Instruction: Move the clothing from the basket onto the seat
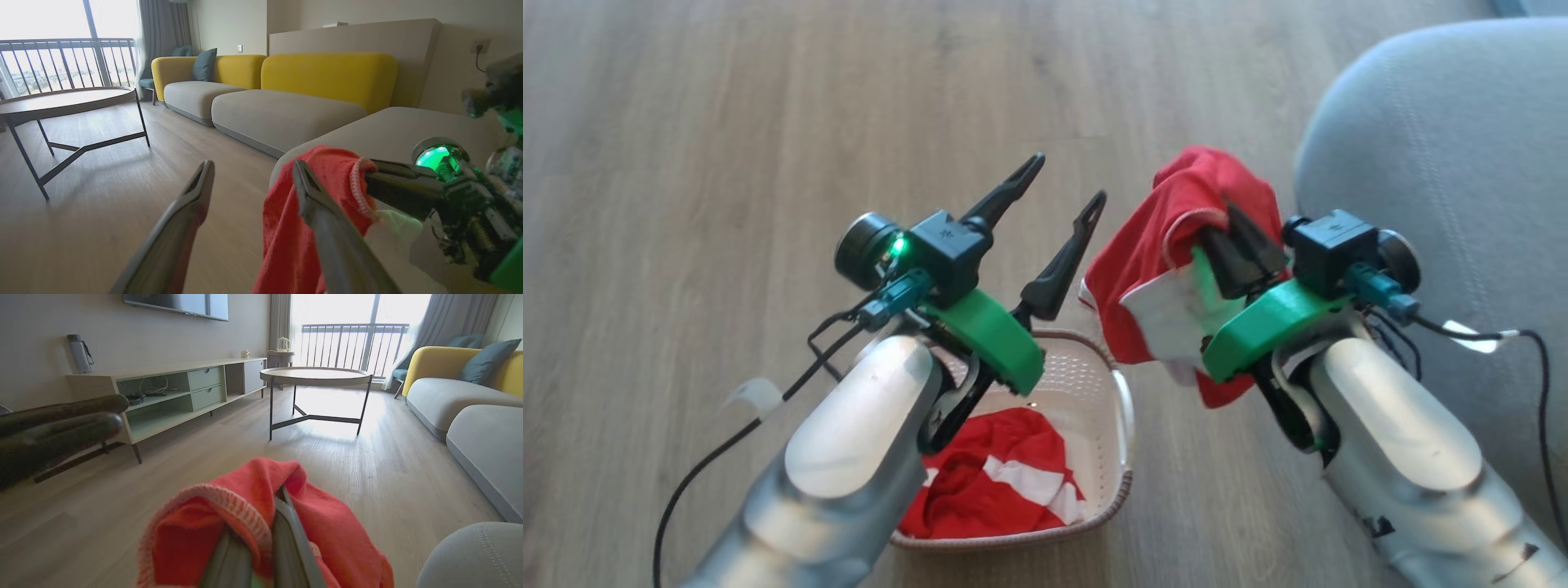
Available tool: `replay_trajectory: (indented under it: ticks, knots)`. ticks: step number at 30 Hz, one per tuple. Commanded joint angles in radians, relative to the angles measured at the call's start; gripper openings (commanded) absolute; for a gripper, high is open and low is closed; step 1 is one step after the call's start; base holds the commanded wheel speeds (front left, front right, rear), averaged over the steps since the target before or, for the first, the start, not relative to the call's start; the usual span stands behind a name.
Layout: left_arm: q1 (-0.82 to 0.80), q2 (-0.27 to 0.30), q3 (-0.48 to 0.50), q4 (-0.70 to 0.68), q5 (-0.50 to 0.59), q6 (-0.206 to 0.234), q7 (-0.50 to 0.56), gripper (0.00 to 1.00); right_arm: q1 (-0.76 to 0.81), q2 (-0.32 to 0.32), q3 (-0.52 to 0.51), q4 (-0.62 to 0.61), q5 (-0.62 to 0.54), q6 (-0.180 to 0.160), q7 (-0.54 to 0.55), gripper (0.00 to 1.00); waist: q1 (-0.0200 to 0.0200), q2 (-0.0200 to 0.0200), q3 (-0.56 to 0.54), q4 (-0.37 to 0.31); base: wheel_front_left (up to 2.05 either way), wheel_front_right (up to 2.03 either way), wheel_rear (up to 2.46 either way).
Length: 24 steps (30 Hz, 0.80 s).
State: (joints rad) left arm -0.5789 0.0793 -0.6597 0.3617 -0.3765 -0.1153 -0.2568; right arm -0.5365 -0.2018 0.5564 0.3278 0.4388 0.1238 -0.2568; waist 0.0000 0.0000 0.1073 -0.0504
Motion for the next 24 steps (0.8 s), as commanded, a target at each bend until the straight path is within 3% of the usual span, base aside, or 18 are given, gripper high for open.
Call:
replay_trajectory:
  ticks: [1,19,24]
  knots:
    - [-0.021,0.023,0.044,-0.023,0.009,-0.004,-0.005,1.00,0.004,-0.002,-0.008,-0.043,-0.007,0.007,-0.005,0.00,0.0000,0.0000,-0.001,-0.042,0.00,0.00,0.00]
    - [0.073,0.050,0.111,-0.011,0.016,-0.014,-0.005,1.00,0.070,0.010,-0.071,-0.172,-0.017,0.007,-0.005,0.00,0.0000,0.0000,-0.032,-0.453,0.00,0.00,0.00]
    - [0.057,0.035,0.080,-0.013,0.014,-0.015,-0.005,1.00,0.113,0.000,-0.144,-0.219,-0.030,0.007,-0.005,0.00,0.0000,0.0000,-0.021,-0.491,0.00,0.00,0.00]
